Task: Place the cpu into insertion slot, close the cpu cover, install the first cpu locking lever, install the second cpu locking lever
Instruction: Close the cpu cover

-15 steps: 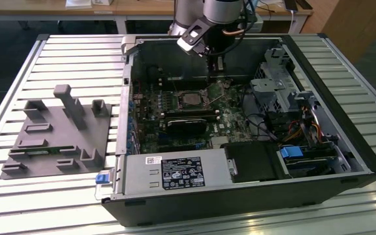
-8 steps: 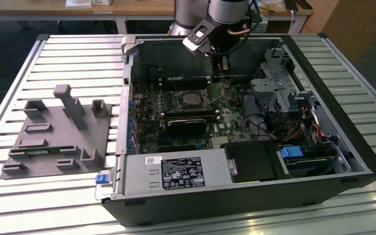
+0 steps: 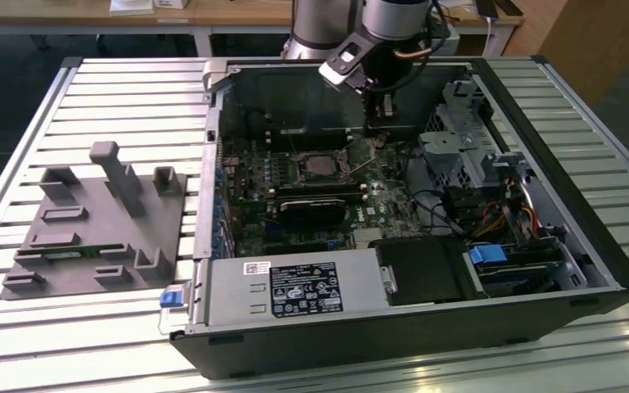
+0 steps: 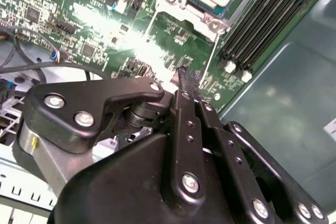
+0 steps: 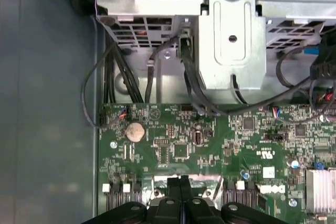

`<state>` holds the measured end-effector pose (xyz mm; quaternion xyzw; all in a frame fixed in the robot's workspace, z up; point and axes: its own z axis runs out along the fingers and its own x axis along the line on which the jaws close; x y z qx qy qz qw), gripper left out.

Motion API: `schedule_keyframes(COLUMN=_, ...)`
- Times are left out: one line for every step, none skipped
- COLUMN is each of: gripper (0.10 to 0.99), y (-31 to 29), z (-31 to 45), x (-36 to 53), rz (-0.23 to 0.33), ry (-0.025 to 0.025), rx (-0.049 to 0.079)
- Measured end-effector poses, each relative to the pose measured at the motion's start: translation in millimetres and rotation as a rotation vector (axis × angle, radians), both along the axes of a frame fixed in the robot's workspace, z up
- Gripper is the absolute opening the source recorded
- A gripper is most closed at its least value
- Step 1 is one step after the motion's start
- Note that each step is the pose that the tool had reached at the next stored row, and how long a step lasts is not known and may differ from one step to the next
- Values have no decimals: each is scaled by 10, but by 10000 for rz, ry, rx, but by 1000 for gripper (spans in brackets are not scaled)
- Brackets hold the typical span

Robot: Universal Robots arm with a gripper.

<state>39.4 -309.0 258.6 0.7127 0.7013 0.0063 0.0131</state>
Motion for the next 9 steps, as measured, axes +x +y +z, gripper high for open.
schedule_keyframes(gripper=122, y=0, z=-1, x=14, rz=0, ry=5, rx=1)
schedule_keyframes(gripper=122, y=0, z=-2, x=28, rz=0, ry=11, rx=1)
schedule_keyframes(gripper=122, y=0, z=-3, x=43, rz=0, ry=19, rx=0)
schedule_keyframes(gripper=122, y=0, z=-4, x=58, rz=-2, ry=28, rx=0)
schedule_keyframes(gripper=122, y=0, z=-6, x=73, rz=-7, ry=37, rx=0)
schedule_keyframes(gripper=122, y=0, z=-7, x=85, rz=-13, ry=46, rx=0)
schedule_keyframes(gripper=122, y=0, z=-8, x=93, rz=-18, ry=53, rx=0)
schedule_keyframes(gripper=122, y=0, z=-9, x=100, rz=-22, ry=63, rx=-1)
schedule_keyframes(gripper=122, y=0, z=-11, x=106, rz=-25, ry=73, rx=-2)
